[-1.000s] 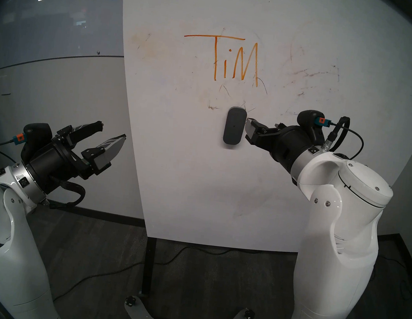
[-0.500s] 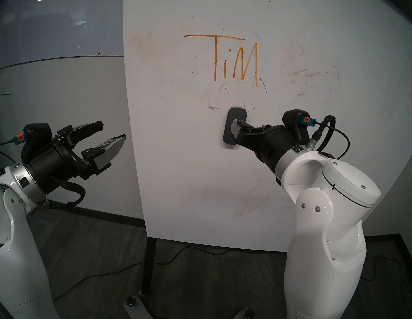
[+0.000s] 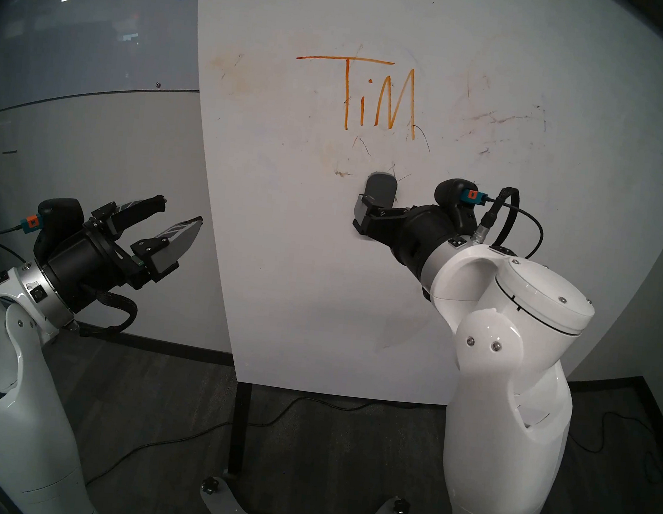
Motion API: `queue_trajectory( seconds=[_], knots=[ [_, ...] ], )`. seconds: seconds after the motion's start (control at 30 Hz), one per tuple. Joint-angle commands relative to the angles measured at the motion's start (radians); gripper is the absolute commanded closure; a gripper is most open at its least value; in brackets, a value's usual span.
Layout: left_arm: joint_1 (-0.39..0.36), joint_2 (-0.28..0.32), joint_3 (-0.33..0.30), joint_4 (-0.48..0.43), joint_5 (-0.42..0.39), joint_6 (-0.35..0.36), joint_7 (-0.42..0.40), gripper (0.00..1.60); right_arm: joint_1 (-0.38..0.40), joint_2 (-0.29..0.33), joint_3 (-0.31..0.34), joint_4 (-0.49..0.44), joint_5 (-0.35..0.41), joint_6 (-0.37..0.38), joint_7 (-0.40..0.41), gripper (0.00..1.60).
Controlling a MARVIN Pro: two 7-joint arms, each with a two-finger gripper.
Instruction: Erase all marks on the whiteboard with the eraser
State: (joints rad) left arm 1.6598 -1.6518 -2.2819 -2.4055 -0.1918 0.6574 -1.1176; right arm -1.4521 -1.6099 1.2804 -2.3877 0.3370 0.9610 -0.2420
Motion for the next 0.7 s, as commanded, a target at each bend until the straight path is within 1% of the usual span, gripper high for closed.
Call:
queue_trajectory(
  seconds=[0.0,0.3,0.43,0.53,0.6,0.67],
  knots=[
    [0.0,0.001,0.001,-0.011,-0.002,0.0,0.0,0.0,0.021,-0.005,-0.047,0.003,0.036,-0.001,-0.069,0.0],
    [0.0,0.002,0.001,-0.011,-0.002,0.0,0.001,0.0,0.038,-0.007,-0.09,0.031,0.076,-0.001,-0.154,0.0],
    [0.0,0.001,0.001,-0.011,-0.002,0.0,0.001,0.0,0.045,-0.007,-0.11,0.045,0.071,-0.001,-0.186,0.0],
    [0.0,0.001,0.001,-0.011,-0.002,0.0,0.001,0.0,0.052,-0.008,-0.123,0.058,0.071,-0.015,-0.205,0.0],
    [0.0,0.002,0.001,-0.011,-0.002,0.0,0.001,0.0,0.054,-0.006,-0.141,0.069,0.043,-0.032,-0.204,0.0],
    [0.0,0.001,0.001,-0.011,-0.002,0.0,0.0,0.0,0.056,-0.004,-0.157,0.08,0.036,-0.049,-0.221,0.0]
  ],
)
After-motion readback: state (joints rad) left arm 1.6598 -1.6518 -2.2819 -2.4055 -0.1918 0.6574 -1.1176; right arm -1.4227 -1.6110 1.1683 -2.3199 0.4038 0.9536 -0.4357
